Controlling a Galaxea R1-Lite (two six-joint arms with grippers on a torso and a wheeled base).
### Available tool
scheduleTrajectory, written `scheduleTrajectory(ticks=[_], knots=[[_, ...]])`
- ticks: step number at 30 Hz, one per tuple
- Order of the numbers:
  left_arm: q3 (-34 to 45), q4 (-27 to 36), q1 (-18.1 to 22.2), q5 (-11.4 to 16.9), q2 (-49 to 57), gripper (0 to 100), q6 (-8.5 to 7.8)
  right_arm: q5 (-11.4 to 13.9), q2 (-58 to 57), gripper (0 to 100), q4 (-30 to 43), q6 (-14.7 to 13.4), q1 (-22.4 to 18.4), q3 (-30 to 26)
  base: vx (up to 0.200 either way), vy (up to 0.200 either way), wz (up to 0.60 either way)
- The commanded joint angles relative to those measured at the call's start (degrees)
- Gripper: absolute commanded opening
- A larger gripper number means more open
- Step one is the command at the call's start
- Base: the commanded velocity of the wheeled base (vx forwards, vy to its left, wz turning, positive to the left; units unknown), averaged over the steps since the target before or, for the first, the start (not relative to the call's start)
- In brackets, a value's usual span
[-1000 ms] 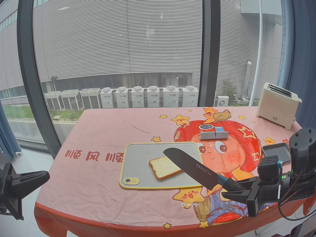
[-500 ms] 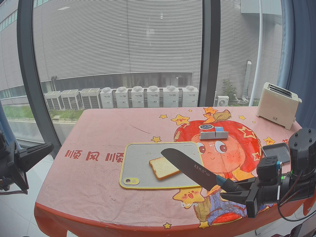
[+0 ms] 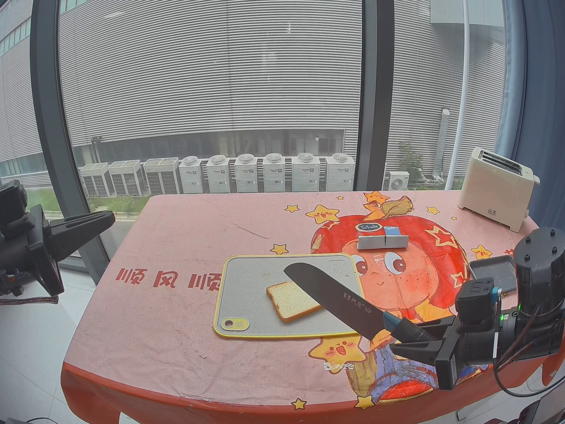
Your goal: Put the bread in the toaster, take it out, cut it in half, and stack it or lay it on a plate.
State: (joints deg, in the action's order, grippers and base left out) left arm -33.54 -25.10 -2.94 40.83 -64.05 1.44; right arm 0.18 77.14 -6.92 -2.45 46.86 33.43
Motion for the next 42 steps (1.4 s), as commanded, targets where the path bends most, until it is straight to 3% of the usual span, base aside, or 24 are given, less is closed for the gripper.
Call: scheduleTrajectory(ticks=[1, 7, 13, 20, 25, 28, 32, 38, 42], knots=[[-0.74, -0.12, -1.63, -0.40, -2.66, 0, -0.56, -0.09, 0.99, 0, -0.19, -0.01, 0.78, 0.06, 0.000, 0.000, 0.00], [1.37, -0.04, -3.74, -1.28, -1.52, 0, -0.21, -0.45, 1.87, 0, -6.44, -0.36, 0.86, -0.56, 0.000, 0.000, 0.00], [0.67, -0.92, -4.09, -2.24, -4.77, 0, -0.30, -0.71, 3.28, 0, -6.96, -0.27, 2.09, -0.56, 0.000, 0.000, 0.00], [1.63, -10.76, -7.08, -8.39, -12.77, 0, -0.47, -4.58, 3.54, 0, -6.87, -0.45, 2.71, 0.32, 0.000, 0.000, 0.00], [2.42, -18.76, -12.71, -13.05, -19.01, 0, -0.82, -4.84, 4.42, 0, -6.87, -1.94, 2.89, 0.85, 0.000, 0.000, 0.00], [2.07, -22.54, -14.64, -14.72, -22.52, 0, -1.88, -5.02, 4.16, 0, -6.08, -2.12, 2.89, 2.52, 0.000, 0.000, 0.00], [2.07, -25.70, -16.40, -14.99, -23.84, 0, -2.23, -5.28, 4.33, 0, -5.64, -2.12, 3.06, 4.98, 0.000, 0.000, 0.00], [-1.36, -26.05, -18.07, -14.99, -23.75, 0, -2.49, -5.72, 6.35, 0, 1.65, -2.03, 3.76, 11.13, 0.000, 0.000, 0.00], [-2.94, -25.88, -20.97, -15.07, -24.02, 0, -2.49, -5.72, 7.41, 0, 2.62, -2.38, 3.59, 10.52, 0.000, 0.000, 0.00]])
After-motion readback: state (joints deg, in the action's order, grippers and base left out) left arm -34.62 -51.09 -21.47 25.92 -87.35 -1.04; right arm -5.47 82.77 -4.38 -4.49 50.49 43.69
